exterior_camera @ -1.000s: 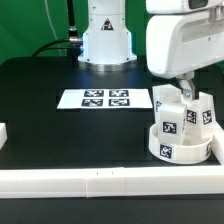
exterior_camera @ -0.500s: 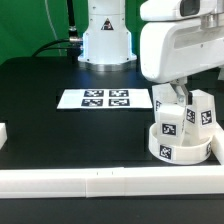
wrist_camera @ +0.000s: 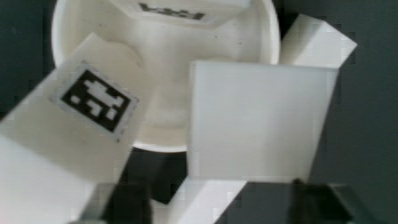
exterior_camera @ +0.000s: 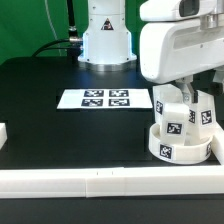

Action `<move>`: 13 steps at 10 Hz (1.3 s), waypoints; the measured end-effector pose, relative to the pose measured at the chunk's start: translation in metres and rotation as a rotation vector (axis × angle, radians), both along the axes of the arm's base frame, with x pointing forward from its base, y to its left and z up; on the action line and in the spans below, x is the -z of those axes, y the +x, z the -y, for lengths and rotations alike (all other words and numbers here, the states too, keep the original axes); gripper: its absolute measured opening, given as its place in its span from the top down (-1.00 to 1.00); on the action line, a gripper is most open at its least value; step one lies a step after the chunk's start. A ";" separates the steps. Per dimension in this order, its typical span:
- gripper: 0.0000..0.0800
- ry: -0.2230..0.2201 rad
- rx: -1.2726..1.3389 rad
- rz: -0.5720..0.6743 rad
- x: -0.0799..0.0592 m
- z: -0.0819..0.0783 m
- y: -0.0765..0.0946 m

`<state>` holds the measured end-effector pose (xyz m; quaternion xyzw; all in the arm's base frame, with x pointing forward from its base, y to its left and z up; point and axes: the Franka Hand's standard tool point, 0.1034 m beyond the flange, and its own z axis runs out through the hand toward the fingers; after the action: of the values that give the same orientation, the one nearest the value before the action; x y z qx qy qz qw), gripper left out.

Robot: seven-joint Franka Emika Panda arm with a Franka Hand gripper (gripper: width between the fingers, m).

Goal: Assemble stool

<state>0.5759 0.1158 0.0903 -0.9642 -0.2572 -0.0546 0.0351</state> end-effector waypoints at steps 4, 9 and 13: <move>0.99 0.001 0.006 -0.001 -0.001 0.001 0.001; 1.00 0.007 0.068 -0.020 -0.002 0.001 0.000; -0.04 0.007 0.073 -0.018 0.002 -0.004 -0.005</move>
Offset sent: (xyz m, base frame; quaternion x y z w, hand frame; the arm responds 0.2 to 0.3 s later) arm 0.0009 0.0010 0.0005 0.0011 -0.0019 0.0040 1.0000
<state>0.5710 0.1199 0.0880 -0.9732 -0.2215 -0.0483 0.0389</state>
